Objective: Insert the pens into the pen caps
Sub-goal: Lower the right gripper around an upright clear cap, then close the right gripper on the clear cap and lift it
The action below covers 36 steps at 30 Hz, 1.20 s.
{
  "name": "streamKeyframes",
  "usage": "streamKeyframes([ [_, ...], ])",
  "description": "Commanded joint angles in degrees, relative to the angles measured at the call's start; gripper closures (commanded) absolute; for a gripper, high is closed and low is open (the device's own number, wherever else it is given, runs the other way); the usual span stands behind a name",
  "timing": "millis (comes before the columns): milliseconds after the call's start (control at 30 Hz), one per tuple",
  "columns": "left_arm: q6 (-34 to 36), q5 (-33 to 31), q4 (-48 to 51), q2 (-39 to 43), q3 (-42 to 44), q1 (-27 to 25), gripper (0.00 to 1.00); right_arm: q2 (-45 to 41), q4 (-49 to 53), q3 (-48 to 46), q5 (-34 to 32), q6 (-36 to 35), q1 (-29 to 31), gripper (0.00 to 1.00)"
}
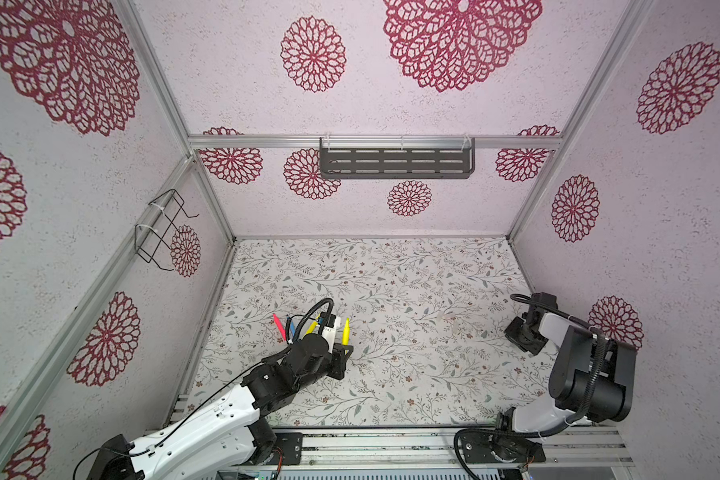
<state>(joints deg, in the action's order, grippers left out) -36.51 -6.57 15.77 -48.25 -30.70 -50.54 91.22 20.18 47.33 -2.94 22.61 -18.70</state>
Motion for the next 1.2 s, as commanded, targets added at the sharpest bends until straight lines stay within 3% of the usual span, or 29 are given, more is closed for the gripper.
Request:
streamKeyframes([
  [0,0.41,-0.82,0.05,0.11,0.02,-0.50,1.00,2.83,1.66,0.11,2.03,1.68,3.93,0.82],
  [300,-0.18,-1.82,0.67,1.79,0.85,-0.47,1.00,8.12,0.24,4.54,2.66,7.16,16.44,0.82],
  [500,-0.11,-2.90,2.96,4.13,1.15,-0.49,1.00,10.94,2.14,7.62,0.06,7.83,18.96,0.79],
  [833,0.11,-4.51,3.91,6.94,2.05,-0.17,1.00,6.62,6.09,9.21,-1.29,6.58,21.25,0.46],
  [1167,0.13,-4.46,3.88,6.41,1.36,0.00,1.00,0.75,12.05,15.17,-1.86,6.13,25.98,0.46],
])
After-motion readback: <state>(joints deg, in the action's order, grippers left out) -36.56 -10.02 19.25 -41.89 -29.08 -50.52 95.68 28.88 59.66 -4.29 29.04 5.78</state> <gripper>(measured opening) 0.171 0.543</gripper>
